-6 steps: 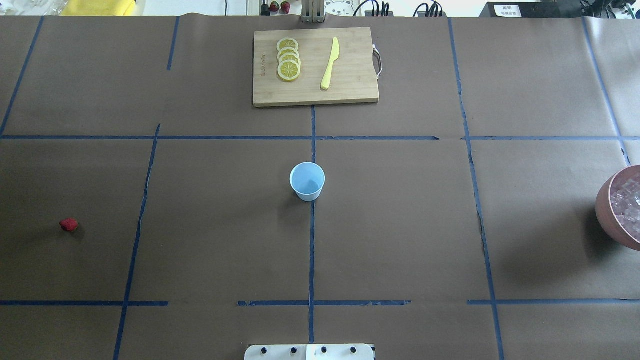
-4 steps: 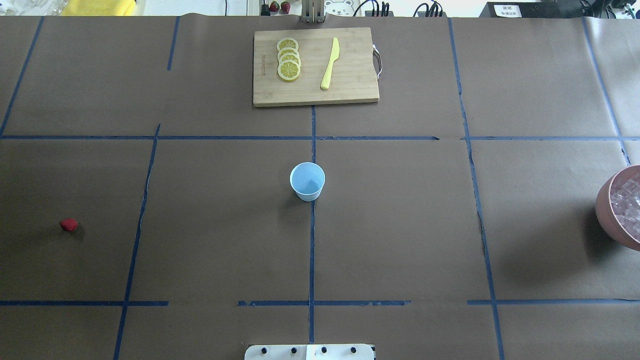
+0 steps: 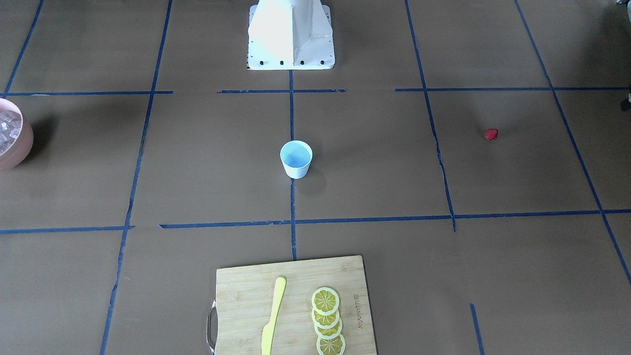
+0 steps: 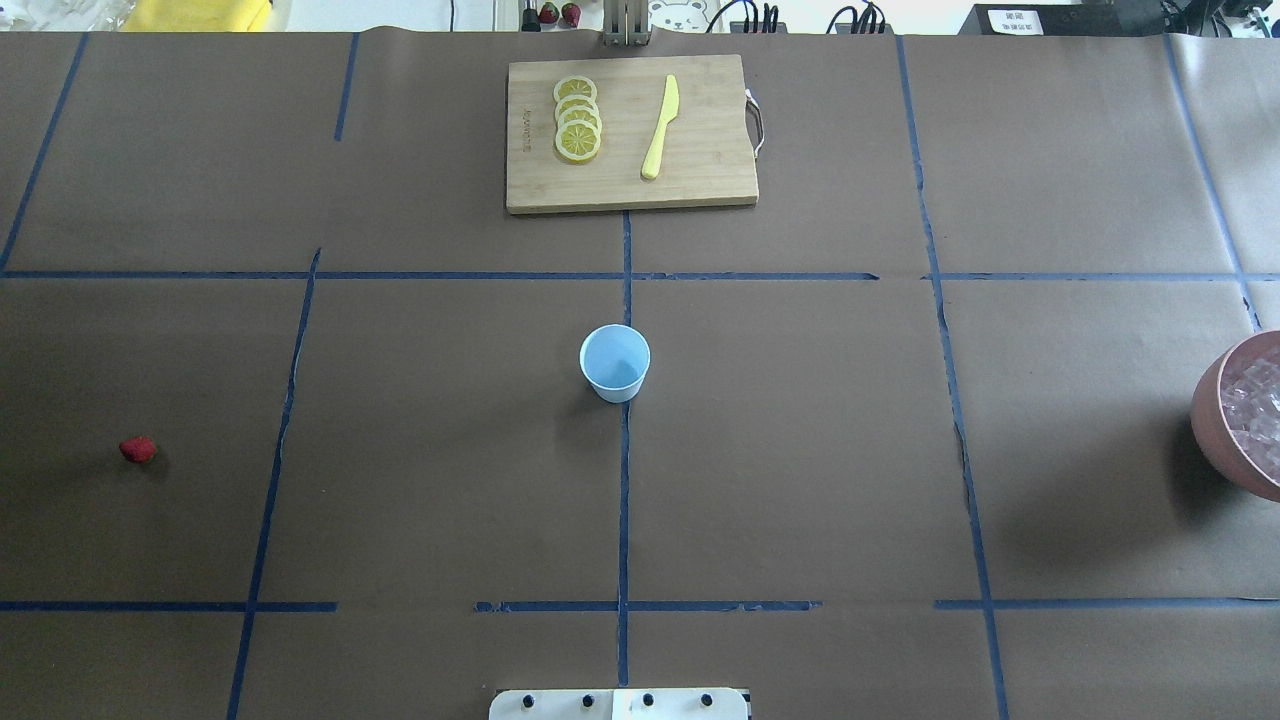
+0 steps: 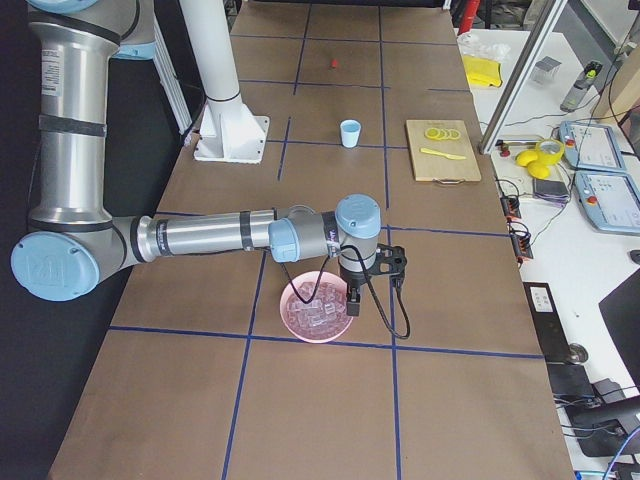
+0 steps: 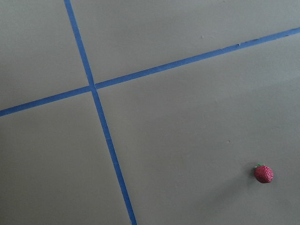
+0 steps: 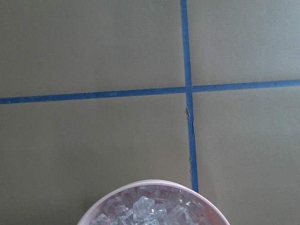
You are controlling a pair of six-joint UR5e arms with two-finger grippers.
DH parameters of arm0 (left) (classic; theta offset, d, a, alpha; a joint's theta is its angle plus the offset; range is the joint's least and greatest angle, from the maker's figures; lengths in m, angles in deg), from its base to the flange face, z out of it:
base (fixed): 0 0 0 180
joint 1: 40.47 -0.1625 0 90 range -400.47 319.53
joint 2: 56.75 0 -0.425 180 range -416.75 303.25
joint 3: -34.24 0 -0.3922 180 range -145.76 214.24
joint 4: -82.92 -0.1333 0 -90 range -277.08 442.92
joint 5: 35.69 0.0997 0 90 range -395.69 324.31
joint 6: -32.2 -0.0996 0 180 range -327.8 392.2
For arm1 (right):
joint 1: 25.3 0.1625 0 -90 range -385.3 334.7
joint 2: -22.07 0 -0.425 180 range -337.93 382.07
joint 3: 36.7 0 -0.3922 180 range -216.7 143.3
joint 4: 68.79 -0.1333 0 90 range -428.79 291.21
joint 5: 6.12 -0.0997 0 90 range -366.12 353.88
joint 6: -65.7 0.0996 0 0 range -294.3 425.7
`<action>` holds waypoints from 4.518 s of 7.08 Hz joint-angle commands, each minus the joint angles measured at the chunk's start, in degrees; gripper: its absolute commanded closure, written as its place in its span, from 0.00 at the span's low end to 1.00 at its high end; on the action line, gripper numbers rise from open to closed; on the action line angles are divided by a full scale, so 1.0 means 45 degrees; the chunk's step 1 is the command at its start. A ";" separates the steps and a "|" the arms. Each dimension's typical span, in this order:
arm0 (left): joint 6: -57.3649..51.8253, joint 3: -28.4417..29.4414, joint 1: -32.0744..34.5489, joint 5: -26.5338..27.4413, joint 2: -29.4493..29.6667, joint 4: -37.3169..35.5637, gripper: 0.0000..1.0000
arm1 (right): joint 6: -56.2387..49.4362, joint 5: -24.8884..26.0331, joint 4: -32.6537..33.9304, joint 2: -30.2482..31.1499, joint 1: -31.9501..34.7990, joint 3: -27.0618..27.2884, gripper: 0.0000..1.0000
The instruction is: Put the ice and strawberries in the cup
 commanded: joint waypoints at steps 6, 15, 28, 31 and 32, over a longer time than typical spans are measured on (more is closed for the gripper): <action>-0.0001 0.0035 -0.0010 0.0005 -0.0010 0.0038 0.00 | 0.0085 -0.0059 -0.0051 0.0607 -0.1174 0.0436 0.00; -0.0021 -0.0044 -0.0088 -0.0093 0.0029 0.0077 0.00 | 0.9148 0.1133 -0.4543 0.2894 -0.3655 0.0339 0.15; -0.0099 -0.0063 -0.0088 -0.0112 0.0029 0.0116 0.00 | 0.9422 0.1288 -0.4582 0.2757 -0.4221 -0.0150 0.55; -0.0060 -0.0044 -0.0088 -0.0112 0.0029 0.0271 0.00 | 0.9383 0.1347 -0.4621 0.2757 -0.4202 -0.0111 0.62; -0.0041 -0.0044 -0.0088 -0.0112 0.0029 0.0273 0.00 | 0.9363 0.1348 -0.4621 0.2757 -0.4202 -0.0092 0.75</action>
